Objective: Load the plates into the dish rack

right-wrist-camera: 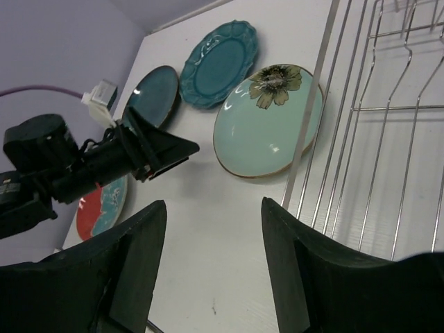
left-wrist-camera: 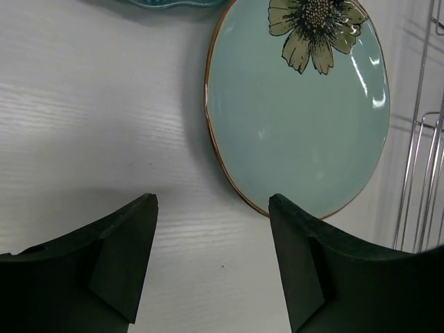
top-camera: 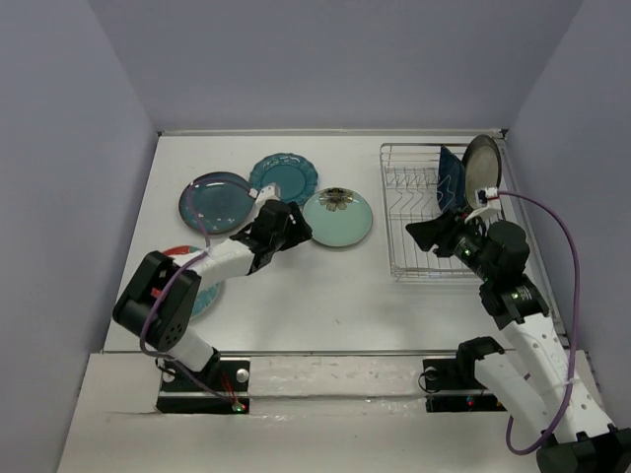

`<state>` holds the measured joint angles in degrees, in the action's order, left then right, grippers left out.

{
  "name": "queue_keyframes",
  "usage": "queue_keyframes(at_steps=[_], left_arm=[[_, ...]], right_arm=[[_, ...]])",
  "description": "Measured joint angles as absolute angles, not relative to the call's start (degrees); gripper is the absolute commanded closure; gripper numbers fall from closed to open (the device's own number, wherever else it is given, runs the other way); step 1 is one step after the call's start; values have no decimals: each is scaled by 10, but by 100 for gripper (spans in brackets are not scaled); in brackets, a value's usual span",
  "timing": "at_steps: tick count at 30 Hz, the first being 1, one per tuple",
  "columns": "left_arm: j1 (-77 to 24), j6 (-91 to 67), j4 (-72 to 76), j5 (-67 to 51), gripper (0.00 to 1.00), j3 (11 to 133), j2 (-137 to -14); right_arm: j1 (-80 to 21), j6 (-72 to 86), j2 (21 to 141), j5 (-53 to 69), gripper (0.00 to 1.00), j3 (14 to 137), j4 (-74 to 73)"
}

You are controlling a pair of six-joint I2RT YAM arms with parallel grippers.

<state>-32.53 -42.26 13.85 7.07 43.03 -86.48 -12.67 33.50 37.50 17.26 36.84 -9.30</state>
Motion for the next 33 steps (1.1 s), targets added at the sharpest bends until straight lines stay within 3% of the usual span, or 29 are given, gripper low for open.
queue_keyframes(at_steps=[4,7,9,14,16,17,25,33], left_arm=[[-325,-421,159,81,27,478,-947],[-322,-419,170,81,38,512,-998],[-321,-418,178,78,51,535,-1033],[-317,-419,196,78,58,559,-1071],[-316,-420,200,80,76,559,-1073],[-316,-421,201,82,94,559,-1074],[-314,-465,287,67,94,524,-1053],[-314,-478,296,69,94,362,-898]], right_arm=[[-127,335,375,199,35,360,-80],[-127,337,375,216,35,348,-70],[-127,339,375,224,35,339,-67],[-127,343,375,237,35,328,-63],[-127,343,374,241,35,328,-60],[-127,343,374,243,35,328,-57],[-127,343,376,250,35,328,-55],[-128,350,418,303,23,328,-30]])
